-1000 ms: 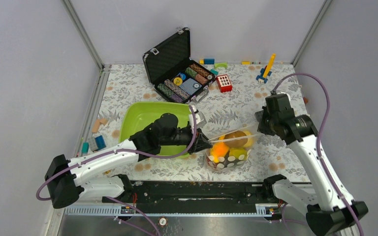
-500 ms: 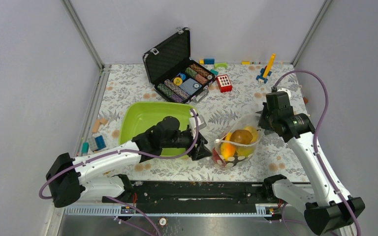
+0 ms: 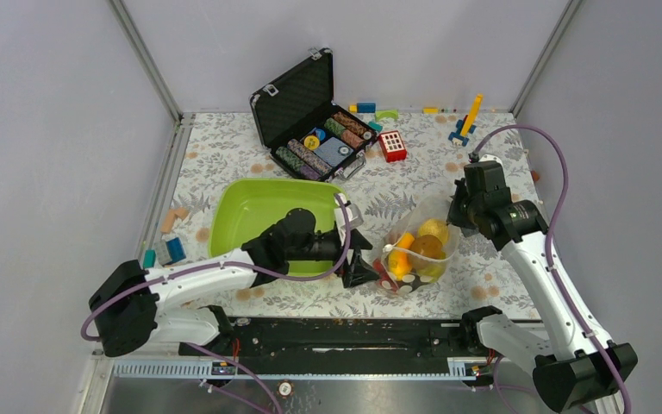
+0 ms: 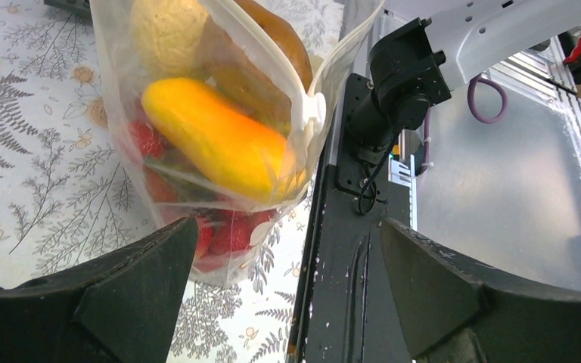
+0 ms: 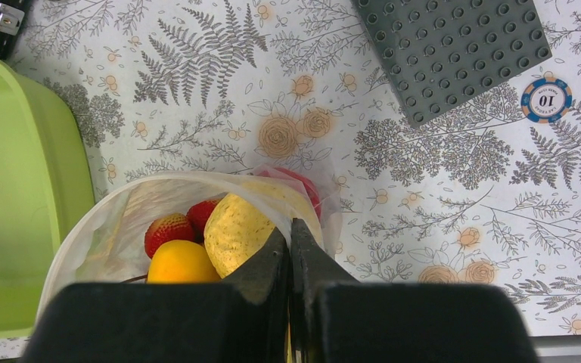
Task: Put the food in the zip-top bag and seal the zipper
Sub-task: Zip the zipper food storage bag at the center of the board.
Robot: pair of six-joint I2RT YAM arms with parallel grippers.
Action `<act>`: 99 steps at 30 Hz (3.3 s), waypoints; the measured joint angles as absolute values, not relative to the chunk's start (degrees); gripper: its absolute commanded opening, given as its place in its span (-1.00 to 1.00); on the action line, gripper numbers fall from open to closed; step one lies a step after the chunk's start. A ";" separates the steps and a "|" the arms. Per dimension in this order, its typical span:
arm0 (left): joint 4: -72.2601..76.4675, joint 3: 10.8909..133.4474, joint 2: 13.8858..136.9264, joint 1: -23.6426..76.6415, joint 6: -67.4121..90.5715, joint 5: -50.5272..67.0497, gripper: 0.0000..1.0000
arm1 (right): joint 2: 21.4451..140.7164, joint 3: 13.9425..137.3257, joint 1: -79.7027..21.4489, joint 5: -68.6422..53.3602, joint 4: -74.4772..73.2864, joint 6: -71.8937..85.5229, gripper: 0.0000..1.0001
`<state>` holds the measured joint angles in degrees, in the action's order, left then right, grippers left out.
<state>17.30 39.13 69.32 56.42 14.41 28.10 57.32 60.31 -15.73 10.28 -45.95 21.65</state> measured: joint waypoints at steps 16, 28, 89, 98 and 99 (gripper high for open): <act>25.50 42.37 79.42 57.12 18.02 23.88 0.44 | 58.59 60.31 -15.70 10.41 -46.00 21.71 -1.00; 29.58 44.66 82.76 57.12 18.85 22.63 -1.00 | 58.85 60.12 -15.35 10.50 -46.00 21.69 -1.00; 32.51 34.15 70.96 57.12 17.89 18.39 -1.00 | 61.04 61.87 -31.57 -46.57 -30.98 -30.30 0.37; 30.30 34.39 69.84 57.12 16.40 18.28 -1.00 | 66.24 63.42 -32.73 -45.69 -32.42 -31.48 -0.10; 30.09 34.39 69.78 57.10 16.25 18.13 -1.00 | 66.67 63.72 -32.82 -45.78 -32.86 -31.57 -0.21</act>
<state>30.09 34.39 69.78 57.10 16.25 18.13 66.67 63.72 -32.82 -45.78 -32.86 -31.57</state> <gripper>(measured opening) 0.009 0.529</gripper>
